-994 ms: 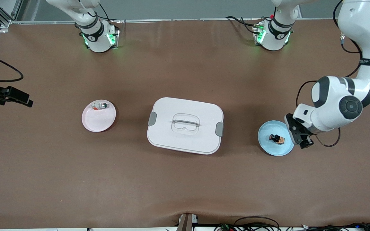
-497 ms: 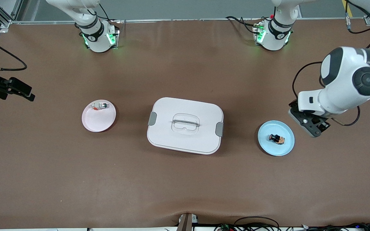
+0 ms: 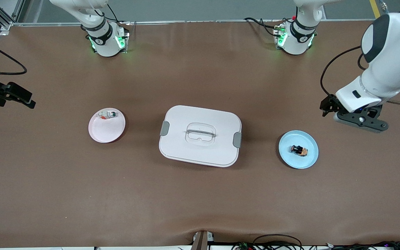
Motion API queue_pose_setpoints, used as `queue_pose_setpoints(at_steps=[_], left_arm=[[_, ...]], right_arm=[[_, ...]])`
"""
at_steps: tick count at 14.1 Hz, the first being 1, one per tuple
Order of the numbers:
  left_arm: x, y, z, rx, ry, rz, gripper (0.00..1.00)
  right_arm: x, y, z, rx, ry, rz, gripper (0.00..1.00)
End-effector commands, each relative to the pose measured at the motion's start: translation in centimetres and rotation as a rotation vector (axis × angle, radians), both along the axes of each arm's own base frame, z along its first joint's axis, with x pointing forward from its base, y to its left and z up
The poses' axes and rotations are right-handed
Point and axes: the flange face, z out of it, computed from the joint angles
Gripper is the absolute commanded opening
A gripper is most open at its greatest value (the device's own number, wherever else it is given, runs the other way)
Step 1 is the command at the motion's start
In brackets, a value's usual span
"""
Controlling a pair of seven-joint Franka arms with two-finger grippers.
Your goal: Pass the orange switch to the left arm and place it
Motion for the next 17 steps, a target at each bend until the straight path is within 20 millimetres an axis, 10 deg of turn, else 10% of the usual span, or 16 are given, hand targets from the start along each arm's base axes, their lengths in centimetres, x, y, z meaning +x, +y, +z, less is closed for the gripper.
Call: queue_pose_setpoints(at_steps=[1,10,17], left_arm=[[-0.8,-0.9,1.8,0.002,-0.023,0.107,1.0],[0.3,2.3,8.5,-0.079,-0.061,0.203,1.0],[-0.9,2.9,9.7,-0.055,-0.004,0.331,1.0]], right_arm=[[-0.8,-1.1,0.0,0.011,0.012,-0.029,1.0],[-1.7,-0.4,1.0,0.01,0.038,-0.021,1.0],[-1.9,-0.7,0.9,0.01,0.051,-0.028,1.0]])
